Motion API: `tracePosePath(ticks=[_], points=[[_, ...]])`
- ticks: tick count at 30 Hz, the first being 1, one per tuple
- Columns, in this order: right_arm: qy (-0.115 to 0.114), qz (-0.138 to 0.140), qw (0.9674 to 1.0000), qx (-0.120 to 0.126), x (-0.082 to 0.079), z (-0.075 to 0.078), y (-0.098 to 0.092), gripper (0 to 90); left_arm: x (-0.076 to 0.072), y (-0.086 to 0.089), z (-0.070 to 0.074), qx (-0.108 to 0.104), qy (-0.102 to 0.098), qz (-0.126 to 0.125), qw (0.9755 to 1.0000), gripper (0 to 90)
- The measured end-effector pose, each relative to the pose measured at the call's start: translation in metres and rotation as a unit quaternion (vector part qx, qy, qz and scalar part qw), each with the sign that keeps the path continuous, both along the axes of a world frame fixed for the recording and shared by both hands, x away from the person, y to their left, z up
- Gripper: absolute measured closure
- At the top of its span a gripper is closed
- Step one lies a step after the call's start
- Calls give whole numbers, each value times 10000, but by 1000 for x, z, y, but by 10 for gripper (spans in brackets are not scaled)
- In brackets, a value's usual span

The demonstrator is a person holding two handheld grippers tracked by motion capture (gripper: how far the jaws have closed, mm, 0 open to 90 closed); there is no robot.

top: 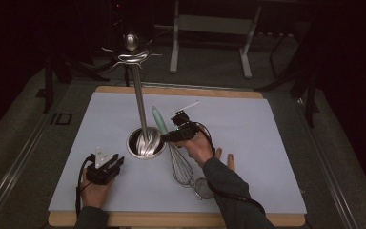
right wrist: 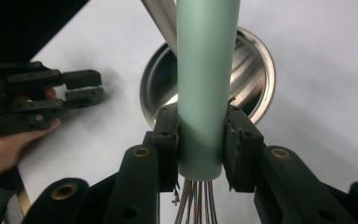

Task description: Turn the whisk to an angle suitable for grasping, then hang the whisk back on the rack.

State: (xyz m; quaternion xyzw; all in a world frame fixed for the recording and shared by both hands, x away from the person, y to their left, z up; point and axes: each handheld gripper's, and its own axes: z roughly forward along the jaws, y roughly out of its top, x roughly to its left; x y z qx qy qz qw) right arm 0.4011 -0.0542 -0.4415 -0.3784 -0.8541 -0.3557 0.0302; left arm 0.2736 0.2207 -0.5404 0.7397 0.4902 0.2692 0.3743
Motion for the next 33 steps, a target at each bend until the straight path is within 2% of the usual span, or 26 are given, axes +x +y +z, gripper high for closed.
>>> tracePosePath(ticks=[4, 12, 15, 22, 23, 26, 27, 28, 29, 30, 31, 32, 33], points=[[-69, 52, 9999, 79, -1, 5, -1, 691, 0, 0, 0, 0, -8, -3, 10000, 711], [-372, 141, 9990, 207, -4, 16, -8, 691, -1, 0, 0, 16, -44, -41, 10000, 707], [-569, 272, 9977, 259, -6, 20, -10, 691, -1, -1, 0, 19, -43, -38, 10000, 705], [-783, 331, 9959, 314, -8, 27, -14, 691, -1, 0, 0, 5, -32, -16, 10000, 703], [-877, 371, 9948, 354, -9, 29, -15, 691, -1, 0, 0, 2, -37, -12, 10000, 703], [-960, 468, 9936, 369, -11, 32, -16, 691, -1, 0, 0, 17, -31, -17, 10000, 703], [-1102, 577, 9916, 343, -14, 35, -16, 691, -1, 0, 0, 16, -37, -21, 10000, 703], [-1102, 577, 9916, 343, -14, 35, -16, 691, -1, 0, 0, 16, -37, -21, 10000, 703], [-1213, 648, 9899, 333, -16, 38, -16, 691, -1, 0, 0, 18, -47, -28, 10000, 703], [-1213, 648, 9899, 333, -16, 38, -16, 691, -1, 0, 0, 18, -47, -28, 10000, 703], [-1318, 718, 9881, 335, -18, 40, -17, 691, -1, -1, 0, 26, -49, -27, 10000, 703], [-1318, 718, 9881, 335, -18, 40, -17, 691, -1, -1, 0, 26, -49, -27, 10000, 703], [-1418, 795, 9861, 341, -20, 43, -17, 691, -1, -1, 0, 45, -46, -38, 10000, 703]])
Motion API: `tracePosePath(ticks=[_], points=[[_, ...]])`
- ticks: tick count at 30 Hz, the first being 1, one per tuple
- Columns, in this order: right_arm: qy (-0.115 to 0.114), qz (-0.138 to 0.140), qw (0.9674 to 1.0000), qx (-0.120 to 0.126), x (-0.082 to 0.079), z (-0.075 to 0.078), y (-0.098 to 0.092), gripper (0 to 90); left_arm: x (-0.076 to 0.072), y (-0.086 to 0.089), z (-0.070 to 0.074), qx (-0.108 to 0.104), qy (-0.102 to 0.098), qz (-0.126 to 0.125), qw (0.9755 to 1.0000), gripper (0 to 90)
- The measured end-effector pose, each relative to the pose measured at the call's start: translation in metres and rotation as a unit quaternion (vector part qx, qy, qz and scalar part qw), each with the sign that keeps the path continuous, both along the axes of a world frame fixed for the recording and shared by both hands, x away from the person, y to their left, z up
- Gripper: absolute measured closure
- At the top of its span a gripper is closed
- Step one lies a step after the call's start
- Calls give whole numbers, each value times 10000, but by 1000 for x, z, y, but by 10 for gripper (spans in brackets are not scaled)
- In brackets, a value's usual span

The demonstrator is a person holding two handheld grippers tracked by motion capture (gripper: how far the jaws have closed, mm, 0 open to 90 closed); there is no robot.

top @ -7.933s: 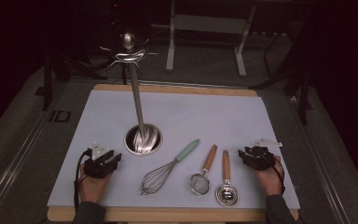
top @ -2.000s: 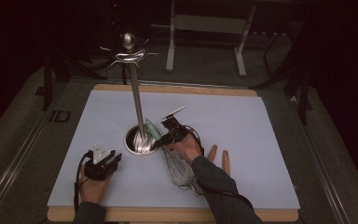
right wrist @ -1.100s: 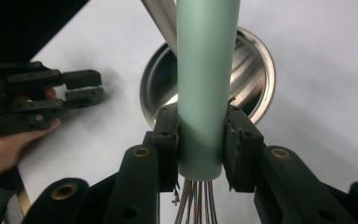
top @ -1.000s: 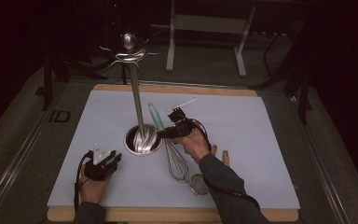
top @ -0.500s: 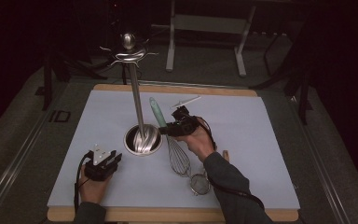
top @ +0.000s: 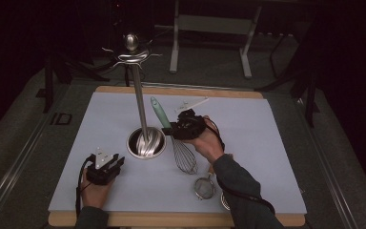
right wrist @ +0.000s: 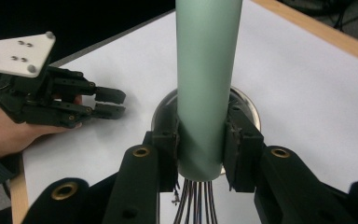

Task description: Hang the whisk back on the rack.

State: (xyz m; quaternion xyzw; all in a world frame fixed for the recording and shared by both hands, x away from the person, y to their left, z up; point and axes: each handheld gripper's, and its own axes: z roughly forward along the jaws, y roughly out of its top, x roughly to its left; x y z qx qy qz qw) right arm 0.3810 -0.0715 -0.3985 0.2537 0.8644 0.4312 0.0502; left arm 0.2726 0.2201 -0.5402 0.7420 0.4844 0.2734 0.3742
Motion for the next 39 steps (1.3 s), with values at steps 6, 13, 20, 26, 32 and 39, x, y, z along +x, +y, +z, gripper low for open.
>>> tracePosePath(ticks=[6, 13, 20, 26, 32, 39], points=[[-260, 164, 9995, -69, -5, 6, 1, 691, 0, 0, 0, -11, 5, -14, 10000, 695], [-470, 280, 9985, -55, -8, 14, -1, 691, 0, 0, 0, -17, 6, -18, 10000, 693], [-653, 364, 9972, -59, -12, 21, -2, 691, 0, 0, 0, -22, 3, -27, 10000, 694], [-790, 422, 9960, -31, -16, 29, -3, 691, 0, 0, 0, -23, -2, -32, 10000, 693], [-912, 474, 9947, -50, -17, 36, -3, 691, 0, 0, 0, -36, 4, -26, 10000, 693], [-1049, 493, 9933, -11, -20, 44, -5, 691, 0, 0, 0, -33, 13, -20, 10000, 693]])
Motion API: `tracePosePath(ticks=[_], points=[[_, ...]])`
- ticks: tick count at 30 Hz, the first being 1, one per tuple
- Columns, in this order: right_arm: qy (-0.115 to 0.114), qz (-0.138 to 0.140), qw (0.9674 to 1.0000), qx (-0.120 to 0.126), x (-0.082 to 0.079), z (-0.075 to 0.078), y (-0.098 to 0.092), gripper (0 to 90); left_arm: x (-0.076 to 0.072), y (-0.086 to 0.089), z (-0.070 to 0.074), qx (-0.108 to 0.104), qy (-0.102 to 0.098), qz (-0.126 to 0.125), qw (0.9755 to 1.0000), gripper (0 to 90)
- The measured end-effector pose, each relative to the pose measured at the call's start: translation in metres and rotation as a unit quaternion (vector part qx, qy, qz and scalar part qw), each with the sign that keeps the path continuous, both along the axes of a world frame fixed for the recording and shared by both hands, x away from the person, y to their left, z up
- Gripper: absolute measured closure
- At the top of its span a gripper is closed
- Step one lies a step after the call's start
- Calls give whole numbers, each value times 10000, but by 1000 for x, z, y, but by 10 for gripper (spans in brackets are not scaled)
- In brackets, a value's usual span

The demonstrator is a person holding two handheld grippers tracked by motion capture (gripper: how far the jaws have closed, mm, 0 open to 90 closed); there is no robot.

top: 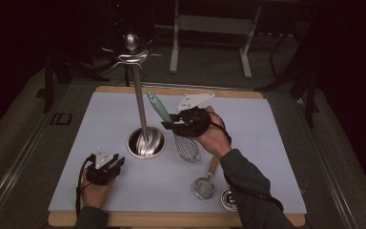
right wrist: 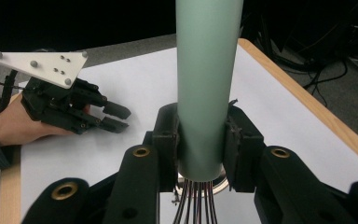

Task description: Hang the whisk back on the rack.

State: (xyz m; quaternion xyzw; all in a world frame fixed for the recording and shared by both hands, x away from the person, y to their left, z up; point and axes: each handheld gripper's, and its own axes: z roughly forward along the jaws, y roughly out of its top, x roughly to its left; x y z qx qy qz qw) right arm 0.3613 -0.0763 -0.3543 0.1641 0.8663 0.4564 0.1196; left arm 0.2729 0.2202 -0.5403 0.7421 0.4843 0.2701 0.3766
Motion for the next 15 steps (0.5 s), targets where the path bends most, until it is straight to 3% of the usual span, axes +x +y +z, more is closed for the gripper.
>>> tracePosePath(ticks=[15], points=[[-278, 49, 9996, 20, -4, 18, -2, 691, 0, 0, 0, -8, 3, 12, 10000, 692]])
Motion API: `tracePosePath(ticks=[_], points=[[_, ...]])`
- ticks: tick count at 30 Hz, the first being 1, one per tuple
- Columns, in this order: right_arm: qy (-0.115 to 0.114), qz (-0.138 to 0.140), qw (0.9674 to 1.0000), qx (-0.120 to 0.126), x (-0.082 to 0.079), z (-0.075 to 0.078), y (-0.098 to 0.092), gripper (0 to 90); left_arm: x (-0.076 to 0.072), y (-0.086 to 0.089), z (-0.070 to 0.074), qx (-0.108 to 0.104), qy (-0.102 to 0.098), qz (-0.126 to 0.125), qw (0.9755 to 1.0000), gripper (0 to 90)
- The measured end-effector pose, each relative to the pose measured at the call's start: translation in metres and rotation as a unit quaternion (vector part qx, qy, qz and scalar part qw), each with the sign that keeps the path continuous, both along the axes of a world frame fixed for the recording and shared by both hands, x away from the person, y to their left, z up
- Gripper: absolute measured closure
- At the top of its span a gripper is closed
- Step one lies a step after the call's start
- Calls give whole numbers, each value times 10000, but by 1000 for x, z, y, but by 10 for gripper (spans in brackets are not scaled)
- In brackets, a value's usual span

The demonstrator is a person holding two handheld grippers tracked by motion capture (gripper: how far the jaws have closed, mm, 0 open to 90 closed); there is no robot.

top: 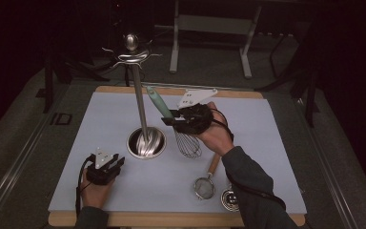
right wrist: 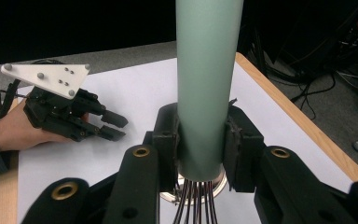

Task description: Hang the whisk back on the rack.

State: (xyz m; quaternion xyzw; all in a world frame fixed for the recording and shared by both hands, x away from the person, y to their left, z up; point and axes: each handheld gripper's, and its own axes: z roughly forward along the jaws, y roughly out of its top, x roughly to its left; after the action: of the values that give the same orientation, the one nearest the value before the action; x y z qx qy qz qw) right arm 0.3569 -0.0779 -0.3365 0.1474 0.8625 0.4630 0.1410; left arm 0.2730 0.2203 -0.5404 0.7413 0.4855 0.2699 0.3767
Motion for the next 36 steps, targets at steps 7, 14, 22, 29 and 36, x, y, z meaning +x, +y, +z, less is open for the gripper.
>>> tracePosePath(ticks=[7, 14, 22, 29, 36], points=[[-180, 27, 9998, 48, -3, 7, 1, 691, 0, 0, 0, 3, 0, 3, 10000, 691], [-303, 2, 9995, 80, -5, 14, 2, 691, 0, 0, 0, 3, 1, 3, 10000, 690], [-491, 1, 9986, 181, -8, 25, 0, 691, 0, 0, 0, 5, 3, 3, 10000, 689], [-638, 9, 9975, 309, -11, 39, -2, 691, 0, 0, 0, 13, 3, 3, 10000, 688], [-720, 39, 9969, 312, -11, 46, 3, 691, 0, 0, 0, 5, 4, 11, 10000, 687]])
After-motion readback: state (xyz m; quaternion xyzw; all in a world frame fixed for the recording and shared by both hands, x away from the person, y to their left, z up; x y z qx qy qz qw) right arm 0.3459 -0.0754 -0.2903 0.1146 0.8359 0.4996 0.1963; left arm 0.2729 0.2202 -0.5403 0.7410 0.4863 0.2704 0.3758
